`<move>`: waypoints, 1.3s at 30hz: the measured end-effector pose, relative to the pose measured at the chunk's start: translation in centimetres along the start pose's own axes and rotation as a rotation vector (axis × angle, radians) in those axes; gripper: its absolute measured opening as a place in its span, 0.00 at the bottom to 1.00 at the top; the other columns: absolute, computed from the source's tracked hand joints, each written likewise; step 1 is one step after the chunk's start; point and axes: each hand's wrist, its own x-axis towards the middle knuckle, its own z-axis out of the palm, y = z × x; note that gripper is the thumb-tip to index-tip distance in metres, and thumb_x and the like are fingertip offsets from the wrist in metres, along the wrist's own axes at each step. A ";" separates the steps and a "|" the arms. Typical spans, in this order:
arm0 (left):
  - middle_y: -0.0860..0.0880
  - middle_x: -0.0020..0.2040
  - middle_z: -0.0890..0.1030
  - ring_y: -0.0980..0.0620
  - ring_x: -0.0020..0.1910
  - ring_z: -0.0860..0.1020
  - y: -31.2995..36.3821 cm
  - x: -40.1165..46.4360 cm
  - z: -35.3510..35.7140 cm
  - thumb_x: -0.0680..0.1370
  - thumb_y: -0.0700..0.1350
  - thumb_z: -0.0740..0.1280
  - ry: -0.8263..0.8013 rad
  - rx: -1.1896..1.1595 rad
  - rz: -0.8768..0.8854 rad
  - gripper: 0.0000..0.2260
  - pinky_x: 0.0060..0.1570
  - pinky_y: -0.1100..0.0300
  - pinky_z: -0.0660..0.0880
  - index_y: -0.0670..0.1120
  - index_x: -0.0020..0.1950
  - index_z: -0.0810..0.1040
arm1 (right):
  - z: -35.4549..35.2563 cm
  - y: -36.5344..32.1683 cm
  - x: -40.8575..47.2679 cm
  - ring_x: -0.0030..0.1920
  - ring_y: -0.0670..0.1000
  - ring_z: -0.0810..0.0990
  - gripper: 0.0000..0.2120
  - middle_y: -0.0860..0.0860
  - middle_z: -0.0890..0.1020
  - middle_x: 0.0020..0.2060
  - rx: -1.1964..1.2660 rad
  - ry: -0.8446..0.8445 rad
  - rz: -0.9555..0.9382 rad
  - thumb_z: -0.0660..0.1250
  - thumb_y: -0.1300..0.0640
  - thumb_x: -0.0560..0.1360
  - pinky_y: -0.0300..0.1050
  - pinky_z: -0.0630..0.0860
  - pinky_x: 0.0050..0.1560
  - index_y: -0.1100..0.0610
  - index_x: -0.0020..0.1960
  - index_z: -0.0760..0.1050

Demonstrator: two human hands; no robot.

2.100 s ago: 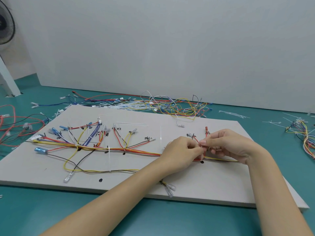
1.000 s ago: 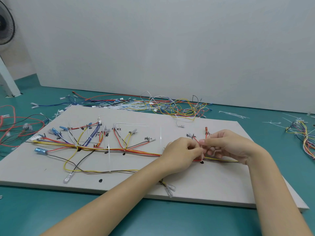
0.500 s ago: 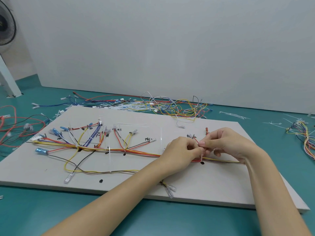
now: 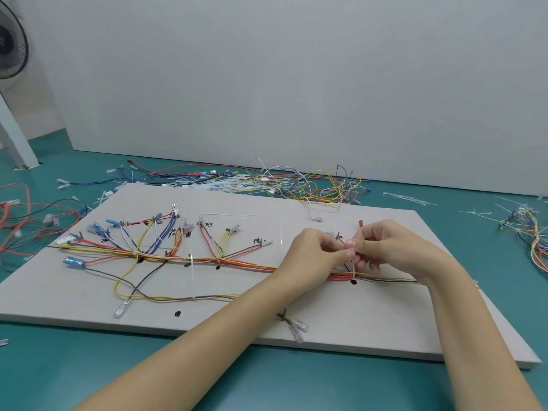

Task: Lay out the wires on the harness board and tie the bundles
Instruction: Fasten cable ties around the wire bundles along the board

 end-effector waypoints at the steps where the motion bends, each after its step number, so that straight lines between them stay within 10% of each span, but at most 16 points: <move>1: 0.49 0.33 0.80 0.56 0.34 0.73 0.1 0.0 0.0 0.75 0.43 0.72 0.000 -0.003 -0.006 0.05 0.39 0.61 0.69 0.46 0.39 0.85 | 0.0 0.0 0.0 0.27 0.46 0.77 0.11 0.52 0.79 0.26 0.004 0.002 -0.002 0.66 0.61 0.77 0.36 0.72 0.26 0.65 0.38 0.77; 39: 0.57 0.22 0.74 0.55 0.30 0.71 0.8 -0.2 1.0 0.65 0.43 0.72 -0.007 0.131 -0.139 0.07 0.37 0.61 0.67 0.51 0.27 0.79 | 0.0 -1.1 -0.5 0.27 0.51 0.75 0.13 0.50 0.73 0.29 0.097 0.033 -0.025 0.61 0.59 0.80 0.42 0.74 0.37 0.63 0.39 0.69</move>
